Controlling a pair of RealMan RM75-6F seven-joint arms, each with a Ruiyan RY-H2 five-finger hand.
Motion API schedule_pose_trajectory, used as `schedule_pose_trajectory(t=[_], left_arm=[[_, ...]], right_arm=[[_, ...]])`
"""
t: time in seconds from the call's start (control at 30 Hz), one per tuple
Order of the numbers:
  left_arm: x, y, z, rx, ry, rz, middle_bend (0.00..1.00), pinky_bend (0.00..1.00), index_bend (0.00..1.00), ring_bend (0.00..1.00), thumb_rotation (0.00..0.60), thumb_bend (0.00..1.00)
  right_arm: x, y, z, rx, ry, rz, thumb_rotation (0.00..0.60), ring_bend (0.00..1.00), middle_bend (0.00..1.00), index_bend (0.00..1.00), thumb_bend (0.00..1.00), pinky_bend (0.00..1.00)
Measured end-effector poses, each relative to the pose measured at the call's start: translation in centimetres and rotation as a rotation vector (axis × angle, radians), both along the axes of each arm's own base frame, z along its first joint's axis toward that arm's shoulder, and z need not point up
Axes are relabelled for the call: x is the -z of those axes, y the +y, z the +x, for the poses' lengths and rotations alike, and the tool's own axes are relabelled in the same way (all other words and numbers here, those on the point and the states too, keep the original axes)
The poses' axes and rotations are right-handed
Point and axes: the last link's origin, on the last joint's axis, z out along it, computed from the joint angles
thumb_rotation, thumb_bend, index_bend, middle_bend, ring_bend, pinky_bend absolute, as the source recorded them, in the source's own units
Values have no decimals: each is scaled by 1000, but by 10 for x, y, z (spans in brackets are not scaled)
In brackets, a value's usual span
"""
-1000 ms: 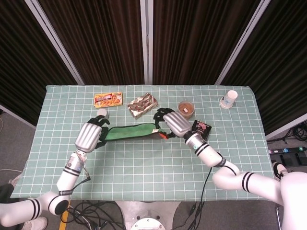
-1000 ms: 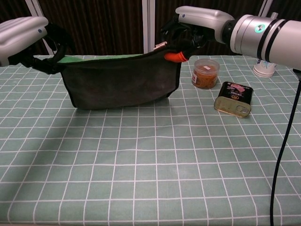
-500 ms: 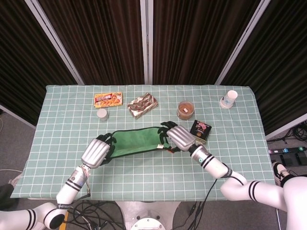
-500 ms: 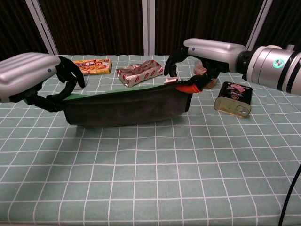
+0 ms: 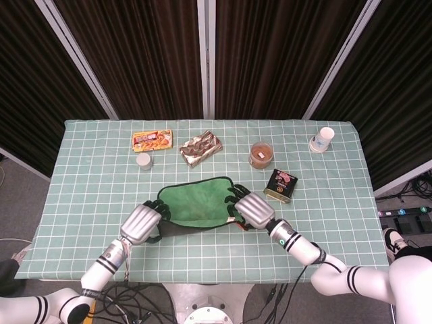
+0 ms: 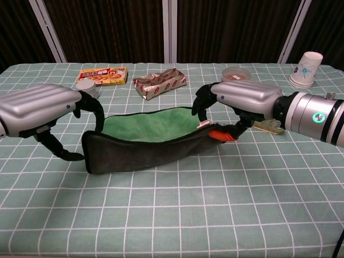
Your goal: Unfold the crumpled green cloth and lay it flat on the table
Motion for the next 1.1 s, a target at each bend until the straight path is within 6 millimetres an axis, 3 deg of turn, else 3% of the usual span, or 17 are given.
schedule_pose_trajectory(t=[0.07,0.23,0.6,0.67,0.77,0.9,1.0,1.1], left_arm=[[-2,-1,2,5,-5,-3,302,337,314,214,403,0],[-6,-2,6,19,-24,-4,301,337,303,214,349,0],[-8,-2,5,22,-2,-3,301,337,303,214,347,0],[-8,-2,3,15,2,0,301,337,303,214,350,0],[-8,0,2,8,2,4,300,337,303,214,354,0],[-10,6,0,3,4,21,301,337,303,214,403,0],[-11,13,-3,-9,4,36,301,337,303,214,475,0],[-12,22,-6,-28,-4,50,300,336,308,214,552,24]], right_arm=[[1,3,-3,-5,14,2,600,37,226,729,383,35],[4,12,-11,-29,53,4,600,9,198,676,334,6],[7,31,-27,-112,121,19,588,0,149,574,278,0],[6,33,-30,-121,136,19,557,0,130,516,218,0],[5,35,-34,-129,158,20,431,0,77,372,32,0],[1,39,-39,-149,190,14,295,0,11,169,0,0],[-5,43,-40,-150,189,7,270,0,0,70,0,0],[-15,44,-38,-144,168,-11,266,0,0,53,0,0]])
